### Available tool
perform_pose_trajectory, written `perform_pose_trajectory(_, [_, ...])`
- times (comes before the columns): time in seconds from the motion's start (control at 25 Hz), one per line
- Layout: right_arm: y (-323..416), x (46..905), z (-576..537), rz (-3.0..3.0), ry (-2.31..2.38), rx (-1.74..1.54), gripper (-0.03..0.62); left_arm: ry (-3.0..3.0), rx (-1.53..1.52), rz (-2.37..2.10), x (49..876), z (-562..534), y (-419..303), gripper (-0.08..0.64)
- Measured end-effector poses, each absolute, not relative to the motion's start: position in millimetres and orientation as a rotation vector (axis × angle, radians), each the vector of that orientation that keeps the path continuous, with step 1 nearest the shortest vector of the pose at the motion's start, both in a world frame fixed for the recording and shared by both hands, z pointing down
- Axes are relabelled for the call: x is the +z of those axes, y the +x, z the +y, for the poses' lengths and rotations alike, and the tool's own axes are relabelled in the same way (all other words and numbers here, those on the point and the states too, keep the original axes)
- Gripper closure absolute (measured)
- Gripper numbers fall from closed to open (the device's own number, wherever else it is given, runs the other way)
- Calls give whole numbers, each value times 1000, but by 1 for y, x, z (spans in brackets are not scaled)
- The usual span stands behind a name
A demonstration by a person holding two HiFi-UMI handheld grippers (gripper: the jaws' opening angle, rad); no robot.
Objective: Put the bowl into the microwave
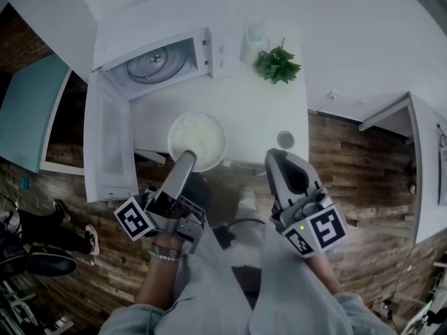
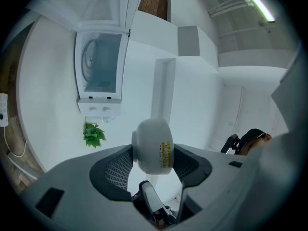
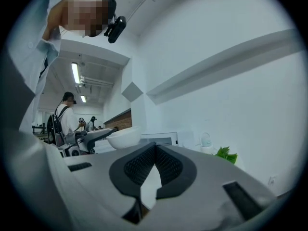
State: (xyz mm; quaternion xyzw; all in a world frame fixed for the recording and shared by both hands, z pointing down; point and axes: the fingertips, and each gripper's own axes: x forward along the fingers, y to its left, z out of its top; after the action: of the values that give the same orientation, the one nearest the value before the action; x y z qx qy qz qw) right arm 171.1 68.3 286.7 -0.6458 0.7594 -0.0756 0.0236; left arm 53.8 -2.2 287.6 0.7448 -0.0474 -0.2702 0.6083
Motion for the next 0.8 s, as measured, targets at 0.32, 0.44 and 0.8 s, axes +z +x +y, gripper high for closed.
perform_pose_trajectory(0.32, [207, 284, 13, 2535, -1796, -233, 597, 1703, -749, -251, 285, -32, 83, 324])
perform_pose_trajectory(0.44, [215, 286, -3, 2583, -1722, -247, 597, 1686, -796, -292, 285, -39, 90, 323])
perform_pose_trajectory(0.8, [224, 293, -38, 2722, -1500, -252, 597, 1679, -904, -452, 289, -60, 96, 324])
